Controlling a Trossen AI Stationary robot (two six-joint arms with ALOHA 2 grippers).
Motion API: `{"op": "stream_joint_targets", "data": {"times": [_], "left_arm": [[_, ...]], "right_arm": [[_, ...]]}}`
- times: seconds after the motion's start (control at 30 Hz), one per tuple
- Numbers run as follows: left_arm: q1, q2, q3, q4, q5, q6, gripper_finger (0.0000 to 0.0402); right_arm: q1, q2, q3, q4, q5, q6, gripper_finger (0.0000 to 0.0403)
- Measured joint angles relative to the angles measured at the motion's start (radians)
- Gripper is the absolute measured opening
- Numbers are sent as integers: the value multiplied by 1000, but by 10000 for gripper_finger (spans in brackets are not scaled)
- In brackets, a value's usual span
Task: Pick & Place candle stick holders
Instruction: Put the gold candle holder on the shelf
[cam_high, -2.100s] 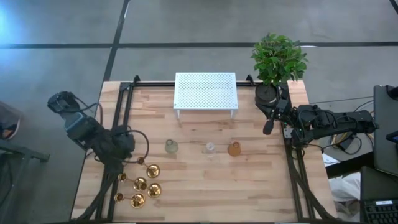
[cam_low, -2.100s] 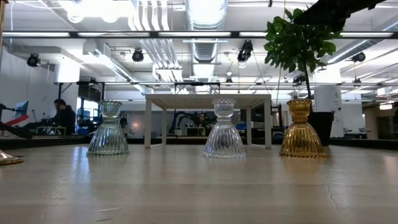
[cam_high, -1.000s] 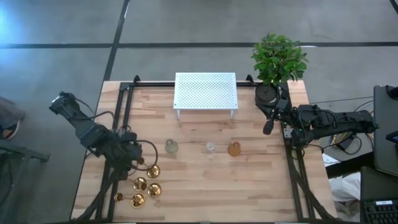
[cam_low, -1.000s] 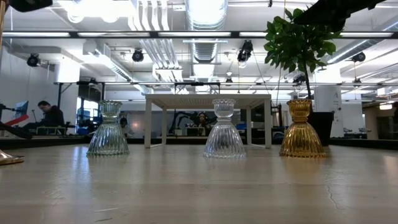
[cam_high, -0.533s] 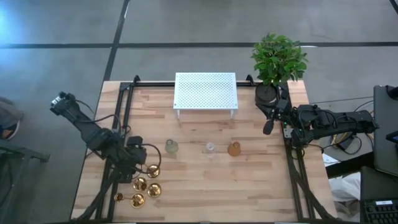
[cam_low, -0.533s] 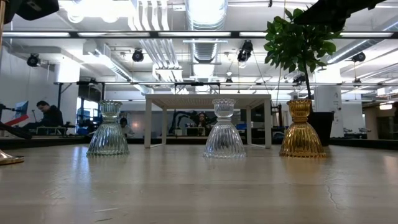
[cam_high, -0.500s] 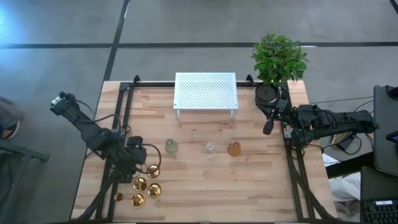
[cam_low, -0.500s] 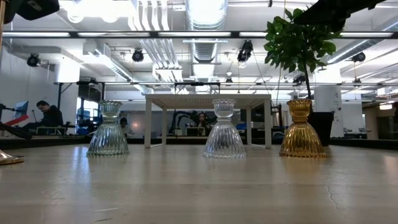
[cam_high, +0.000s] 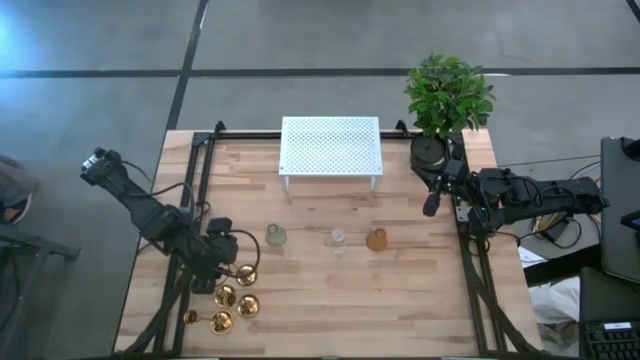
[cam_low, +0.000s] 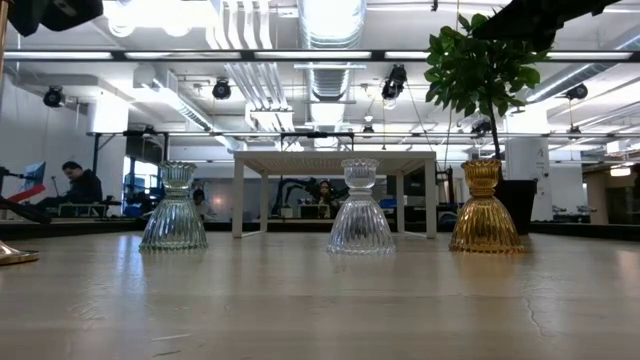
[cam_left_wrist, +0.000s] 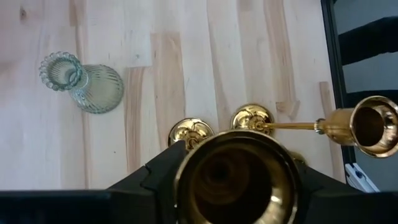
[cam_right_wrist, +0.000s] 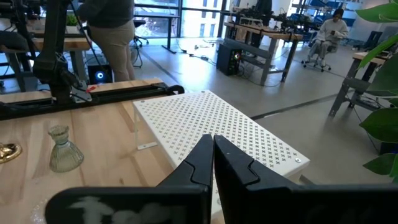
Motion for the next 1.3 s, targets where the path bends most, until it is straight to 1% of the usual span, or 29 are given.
{"op": "stream_joint_targets", "data": {"times": [0.23,0.57,0.73,1.0,1.3], "left_arm": [[21,0,0,-1,0,-2,168],[23,0,0,-22,18,-5,110],[23,0,0,-21,14,-5,110],[23,0,0,-21,-26,8,110],[25,0,12,-30,-23,0,110]], "right_arm": [[0,0,0,0,0,0,8],[0,0,0,0,0,0,8],[0,0,0,0,0,0,8],[0,0,0,0,0,0,8],[0,0,0,0,0,0,8]]}}
